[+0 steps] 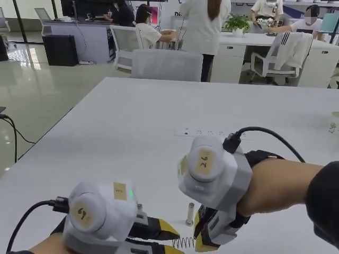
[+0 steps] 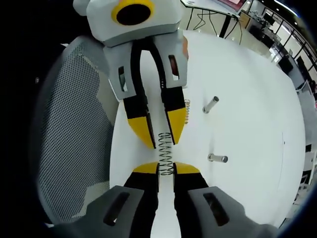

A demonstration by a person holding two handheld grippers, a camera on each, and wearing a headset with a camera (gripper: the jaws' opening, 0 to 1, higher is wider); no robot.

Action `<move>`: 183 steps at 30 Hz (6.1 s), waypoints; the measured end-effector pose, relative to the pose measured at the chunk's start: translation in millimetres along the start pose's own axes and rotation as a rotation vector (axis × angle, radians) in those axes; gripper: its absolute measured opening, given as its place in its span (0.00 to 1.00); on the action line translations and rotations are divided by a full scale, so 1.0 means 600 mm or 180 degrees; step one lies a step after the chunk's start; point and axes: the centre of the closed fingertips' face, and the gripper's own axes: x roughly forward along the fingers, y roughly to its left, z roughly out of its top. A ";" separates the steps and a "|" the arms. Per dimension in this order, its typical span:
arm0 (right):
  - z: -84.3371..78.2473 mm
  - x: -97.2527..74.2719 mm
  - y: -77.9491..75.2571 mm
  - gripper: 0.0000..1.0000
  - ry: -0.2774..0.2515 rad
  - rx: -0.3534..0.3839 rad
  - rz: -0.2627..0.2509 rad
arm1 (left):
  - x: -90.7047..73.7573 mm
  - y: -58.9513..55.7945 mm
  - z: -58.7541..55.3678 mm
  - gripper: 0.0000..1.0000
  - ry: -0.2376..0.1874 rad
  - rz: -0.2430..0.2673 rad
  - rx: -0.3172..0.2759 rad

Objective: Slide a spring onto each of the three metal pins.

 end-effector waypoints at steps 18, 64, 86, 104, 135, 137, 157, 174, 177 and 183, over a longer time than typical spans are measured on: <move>0.002 0.001 0.001 0.09 -0.0129 0.0013 -0.0008 | 0.000 -0.004 0.000 0.02 -0.0013 -0.0026 0.0099; 0.061 -0.033 0.013 0.08 -0.0543 -0.0004 -0.0007 | -0.001 -0.006 0.008 0.02 -0.0080 -0.0024 0.0055; 0.071 -0.029 0.009 0.08 -0.0510 -0.0024 -0.0021 | -0.001 -0.005 0.003 0.06 -0.0109 -0.0036 -0.0072; 0.045 -0.032 -0.010 0.08 -0.0392 0.0049 -0.0119 | -0.032 0.021 -0.004 0.24 -0.0172 0.0149 -0.0321; 0.001 -0.057 -0.067 0.08 -0.0309 0.0237 -0.0297 | -0.126 0.047 -0.061 0.47 -0.0414 0.0795 -0.0833; 0.001 -0.057 -0.072 0.08 -0.0304 0.0241 -0.0308 | -0.128 0.046 -0.064 0.47 -0.0415 0.0807 -0.0854; 0.003 -0.039 -0.150 0.08 -0.0288 0.0337 -0.0517 | -0.142 0.036 -0.079 0.48 -0.0460 0.0898 -0.0973; -0.003 -0.021 -0.161 0.08 -0.0268 0.0403 -0.0490 | -0.142 0.037 -0.077 0.47 -0.0460 0.0906 -0.0976; -0.001 -0.017 -0.160 0.08 -0.0273 0.0406 -0.0470 | -0.142 0.037 -0.077 0.47 -0.0456 0.0904 -0.0976; -0.004 -0.009 -0.160 0.08 -0.0234 0.0409 -0.0449 | -0.144 0.036 -0.079 0.46 -0.0451 0.0909 -0.0984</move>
